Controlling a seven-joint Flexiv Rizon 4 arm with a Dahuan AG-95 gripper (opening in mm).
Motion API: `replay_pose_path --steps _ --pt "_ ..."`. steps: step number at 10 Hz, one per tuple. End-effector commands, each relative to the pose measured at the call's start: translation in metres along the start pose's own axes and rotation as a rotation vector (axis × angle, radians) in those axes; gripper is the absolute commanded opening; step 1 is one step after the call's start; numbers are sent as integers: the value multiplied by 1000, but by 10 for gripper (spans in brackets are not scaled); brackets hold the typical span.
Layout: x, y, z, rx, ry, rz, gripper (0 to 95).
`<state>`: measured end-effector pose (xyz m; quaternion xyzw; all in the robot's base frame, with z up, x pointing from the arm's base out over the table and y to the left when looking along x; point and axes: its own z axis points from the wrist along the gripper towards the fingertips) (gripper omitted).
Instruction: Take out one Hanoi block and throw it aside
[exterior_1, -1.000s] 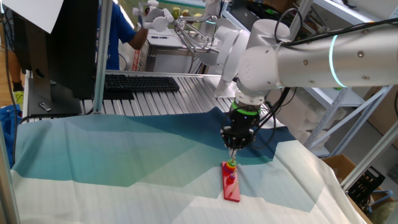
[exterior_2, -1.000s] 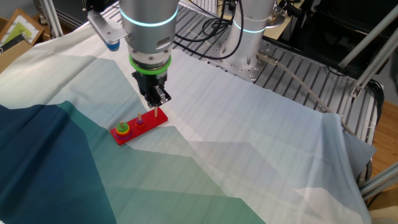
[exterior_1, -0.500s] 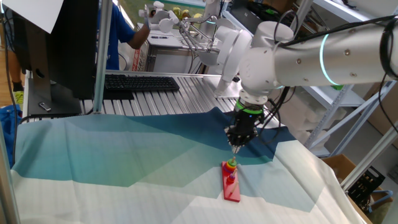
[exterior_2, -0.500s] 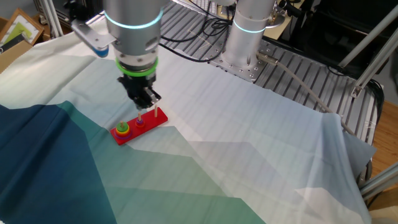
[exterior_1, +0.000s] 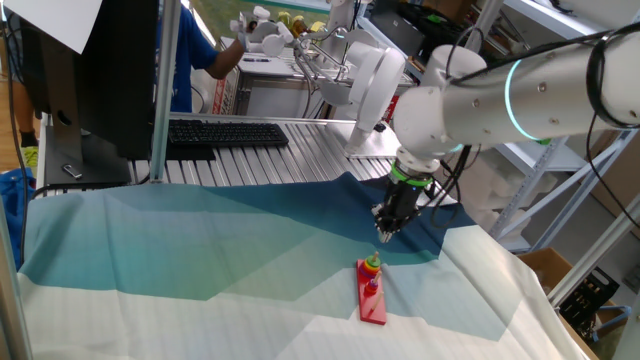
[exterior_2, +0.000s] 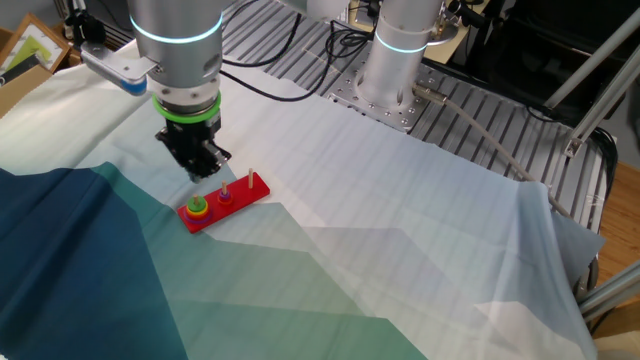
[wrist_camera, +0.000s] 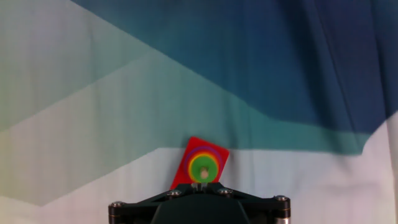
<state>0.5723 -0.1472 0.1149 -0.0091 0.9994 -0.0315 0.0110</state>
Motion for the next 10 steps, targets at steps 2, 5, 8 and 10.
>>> replay_pose_path --steps 2,5,8,10 --pt "-1 -1 5 -8 2 0 0" --pt "-1 -1 5 -12 14 5 0" --pt "-1 -1 5 -21 66 26 0" --pt "-1 0 5 -21 96 32 0"
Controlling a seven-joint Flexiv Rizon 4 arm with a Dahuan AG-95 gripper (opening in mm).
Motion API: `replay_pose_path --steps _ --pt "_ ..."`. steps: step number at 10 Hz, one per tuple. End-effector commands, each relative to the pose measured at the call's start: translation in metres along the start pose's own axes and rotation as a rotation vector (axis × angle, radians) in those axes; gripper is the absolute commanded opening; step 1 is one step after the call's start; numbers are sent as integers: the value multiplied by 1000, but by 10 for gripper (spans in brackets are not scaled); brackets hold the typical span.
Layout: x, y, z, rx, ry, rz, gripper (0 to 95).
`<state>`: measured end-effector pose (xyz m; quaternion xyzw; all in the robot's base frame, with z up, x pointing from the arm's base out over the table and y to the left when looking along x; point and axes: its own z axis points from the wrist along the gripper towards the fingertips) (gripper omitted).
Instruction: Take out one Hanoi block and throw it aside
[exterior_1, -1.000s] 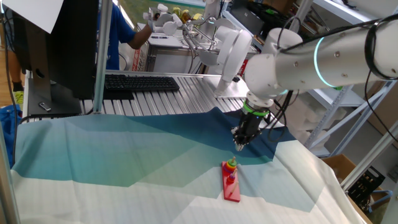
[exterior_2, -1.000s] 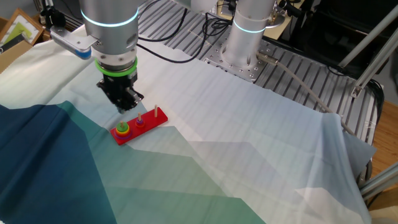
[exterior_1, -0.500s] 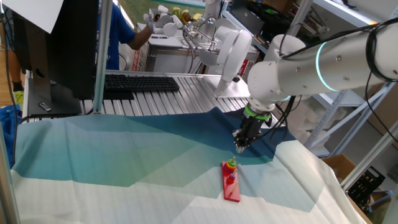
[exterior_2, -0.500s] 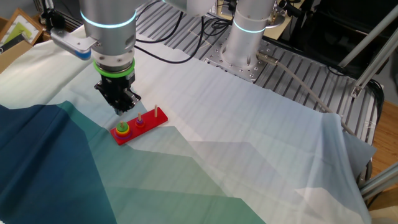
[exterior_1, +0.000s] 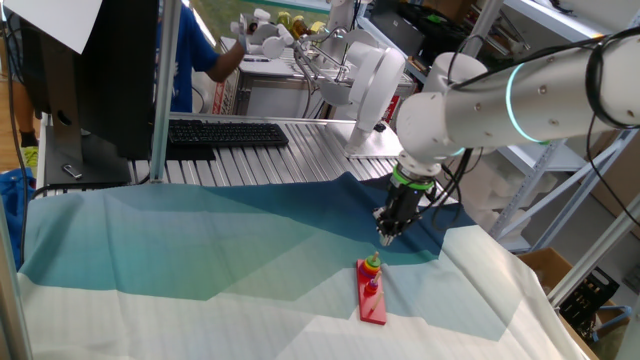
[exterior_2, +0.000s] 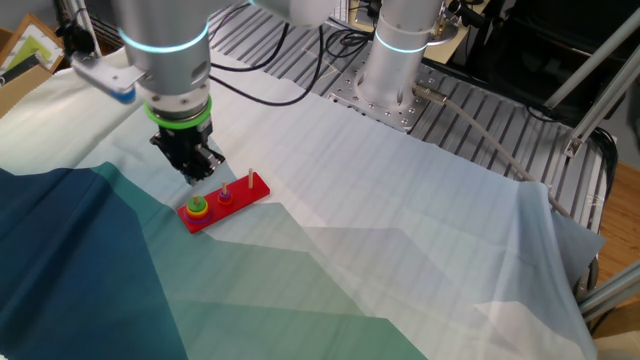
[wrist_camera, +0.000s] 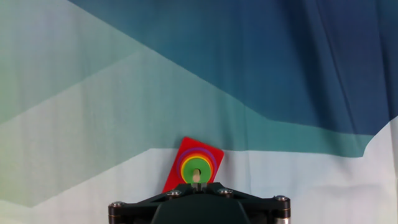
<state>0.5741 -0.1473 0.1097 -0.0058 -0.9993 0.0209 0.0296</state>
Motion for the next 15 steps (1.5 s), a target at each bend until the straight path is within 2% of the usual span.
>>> replay_pose_path --steps 1,3,5,7,8,10,11,13,15 --pt "1 0 0 -1 17 20 0" --pt "1 0 0 5 16 19 0" --pt "1 0 0 -6 16 26 0" --pt "1 0 0 -4 26 19 0" --pt "1 0 0 -5 20 33 0" --pt "1 0 0 -2 3 39 0" --pt "1 0 0 -14 -12 43 0" --pt "1 0 0 -18 -62 36 0" --pt "1 0 0 -38 -75 26 0"
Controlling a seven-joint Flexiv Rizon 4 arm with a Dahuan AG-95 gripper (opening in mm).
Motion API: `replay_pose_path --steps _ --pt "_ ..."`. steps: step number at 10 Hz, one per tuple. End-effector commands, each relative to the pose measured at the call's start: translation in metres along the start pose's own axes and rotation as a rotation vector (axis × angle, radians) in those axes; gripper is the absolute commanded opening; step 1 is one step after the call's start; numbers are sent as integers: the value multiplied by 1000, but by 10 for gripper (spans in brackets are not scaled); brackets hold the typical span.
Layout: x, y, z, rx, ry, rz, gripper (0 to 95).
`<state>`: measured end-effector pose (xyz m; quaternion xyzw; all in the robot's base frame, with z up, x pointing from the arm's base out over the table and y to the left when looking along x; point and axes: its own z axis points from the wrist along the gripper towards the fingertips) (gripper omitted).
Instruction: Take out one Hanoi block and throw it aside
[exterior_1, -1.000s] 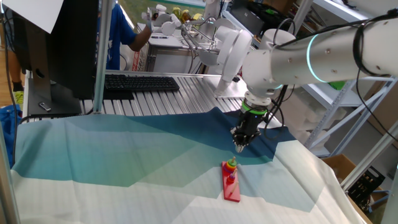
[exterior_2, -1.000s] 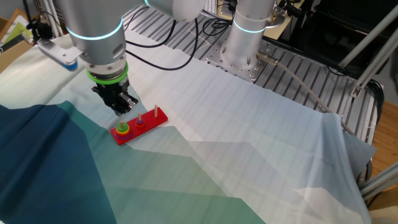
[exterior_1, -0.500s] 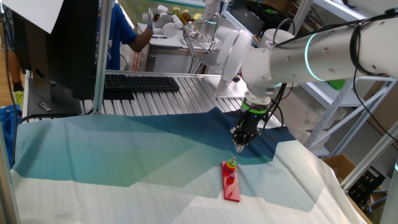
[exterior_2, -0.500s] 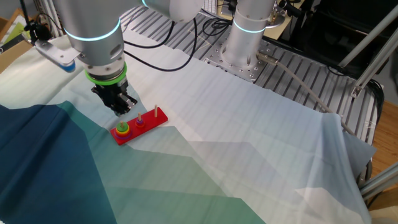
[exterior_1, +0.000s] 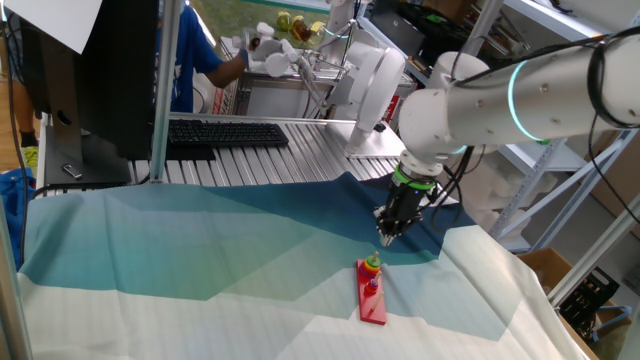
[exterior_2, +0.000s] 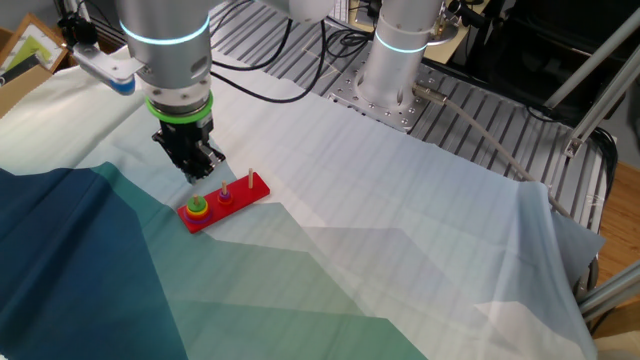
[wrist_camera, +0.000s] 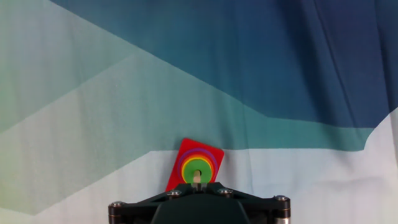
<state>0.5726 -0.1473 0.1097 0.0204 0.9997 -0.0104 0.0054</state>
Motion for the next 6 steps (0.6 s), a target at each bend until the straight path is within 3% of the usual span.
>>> replay_pose_path --steps 1,6 --pt "-1 0 0 -39 -5 0 0" --pt "-1 0 0 -36 0 25 0"
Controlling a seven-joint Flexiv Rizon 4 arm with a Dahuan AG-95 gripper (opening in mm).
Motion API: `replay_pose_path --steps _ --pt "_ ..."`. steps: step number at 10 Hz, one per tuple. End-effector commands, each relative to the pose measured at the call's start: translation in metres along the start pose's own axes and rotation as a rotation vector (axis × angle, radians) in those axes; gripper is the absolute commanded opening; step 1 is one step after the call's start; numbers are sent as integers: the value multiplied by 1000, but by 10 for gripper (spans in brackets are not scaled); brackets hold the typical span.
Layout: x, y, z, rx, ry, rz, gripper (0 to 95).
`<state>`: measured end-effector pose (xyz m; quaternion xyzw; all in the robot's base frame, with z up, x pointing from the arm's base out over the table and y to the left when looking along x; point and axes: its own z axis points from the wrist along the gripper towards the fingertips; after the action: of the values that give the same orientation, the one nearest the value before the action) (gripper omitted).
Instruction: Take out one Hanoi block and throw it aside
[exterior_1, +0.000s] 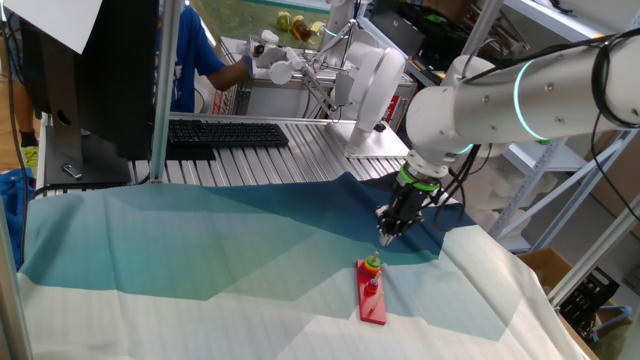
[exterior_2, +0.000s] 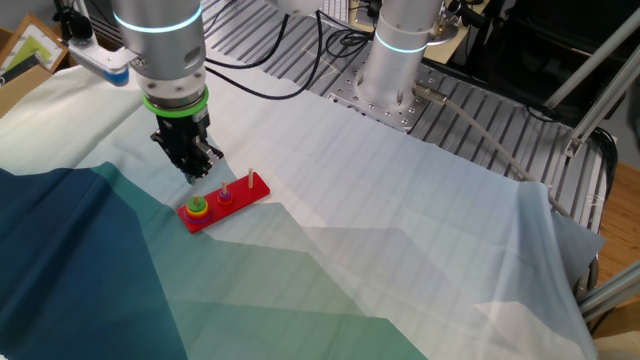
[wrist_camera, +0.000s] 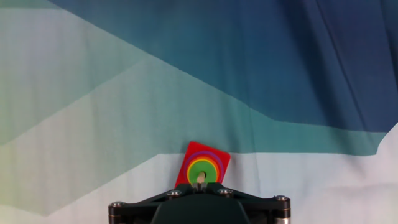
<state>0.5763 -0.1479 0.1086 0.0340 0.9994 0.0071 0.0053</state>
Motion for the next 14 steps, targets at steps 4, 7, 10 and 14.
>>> replay_pose_path --steps 4,7,10,14 --pt "-8 3 -4 9 4 8 0" --pt "-21 2 0 16 3 10 0" --pt "-21 -2 2 7 1 29 0" --pt "-21 -2 3 11 0 49 380"
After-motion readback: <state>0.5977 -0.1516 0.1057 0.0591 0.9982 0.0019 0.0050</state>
